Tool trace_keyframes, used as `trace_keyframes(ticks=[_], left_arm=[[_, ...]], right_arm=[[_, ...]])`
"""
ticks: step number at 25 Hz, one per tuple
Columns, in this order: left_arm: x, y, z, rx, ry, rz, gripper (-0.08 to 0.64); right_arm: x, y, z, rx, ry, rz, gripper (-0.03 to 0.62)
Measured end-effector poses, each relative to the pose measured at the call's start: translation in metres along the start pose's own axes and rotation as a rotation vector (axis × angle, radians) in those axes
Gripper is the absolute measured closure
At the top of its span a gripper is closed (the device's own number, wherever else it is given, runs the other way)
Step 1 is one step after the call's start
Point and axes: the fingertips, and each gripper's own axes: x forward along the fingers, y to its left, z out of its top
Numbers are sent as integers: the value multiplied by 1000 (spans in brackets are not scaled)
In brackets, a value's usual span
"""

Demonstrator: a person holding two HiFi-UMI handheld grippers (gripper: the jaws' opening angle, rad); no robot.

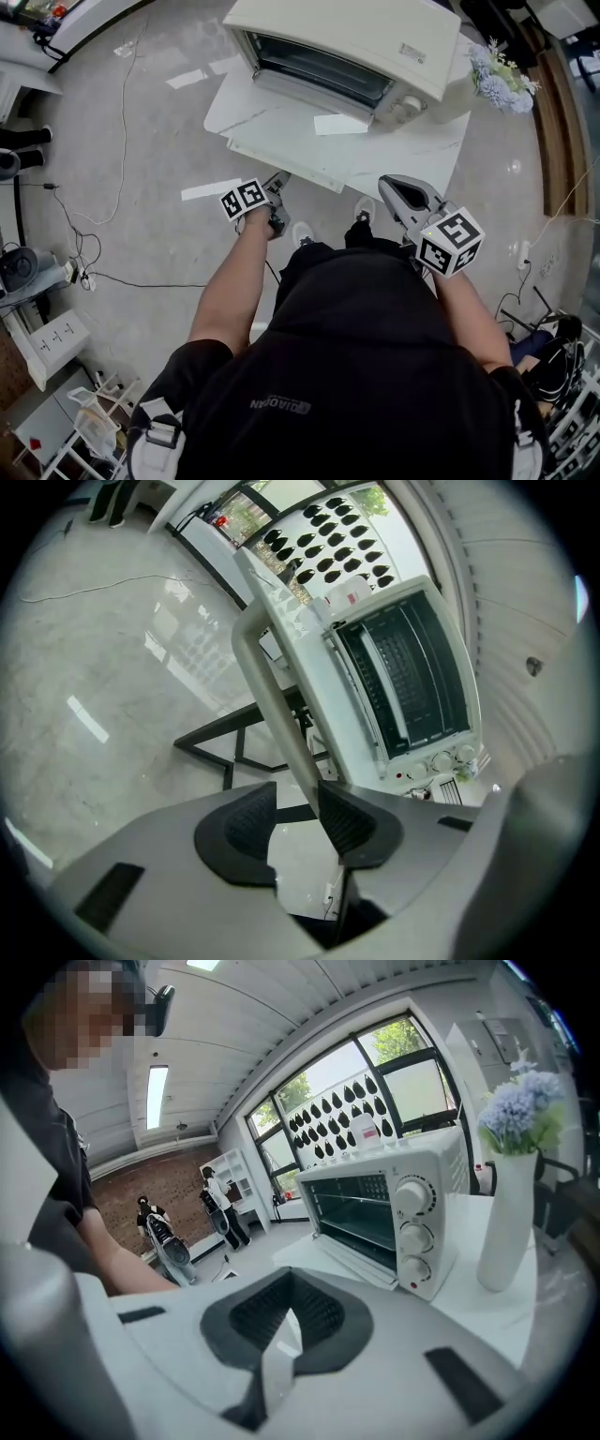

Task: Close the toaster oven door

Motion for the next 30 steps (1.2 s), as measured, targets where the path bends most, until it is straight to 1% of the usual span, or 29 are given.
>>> trace_keyframes(ticks=[4, 6, 9, 16, 21, 26, 30], left_arm=[[0, -2, 0, -5, -9, -6, 445], [-1, -4, 0, -10, -15, -8, 446], [-3, -10, 2, -13, -24, -32, 443], [-11, -28, 7, 26, -29, -77, 436], [-17, -51, 14, 46, -50, -139, 427], [-26, -92, 21, 96, -62, -267, 426], [-33, -115, 28, 132, -89, -309, 402]], right_arm=[[-6, -5, 1, 3, -9, -13, 594], [-7, -6, 1, 7, -11, -17, 594], [-7, -3, 2, 4, -16, -13, 594], [-4, 1, 4, 4, -33, -2, 594], [-3, 4, 6, 7, -49, 2, 594], [-3, 6, 10, 6, -68, 4, 594], [-5, 7, 14, 4, -83, 3, 594]])
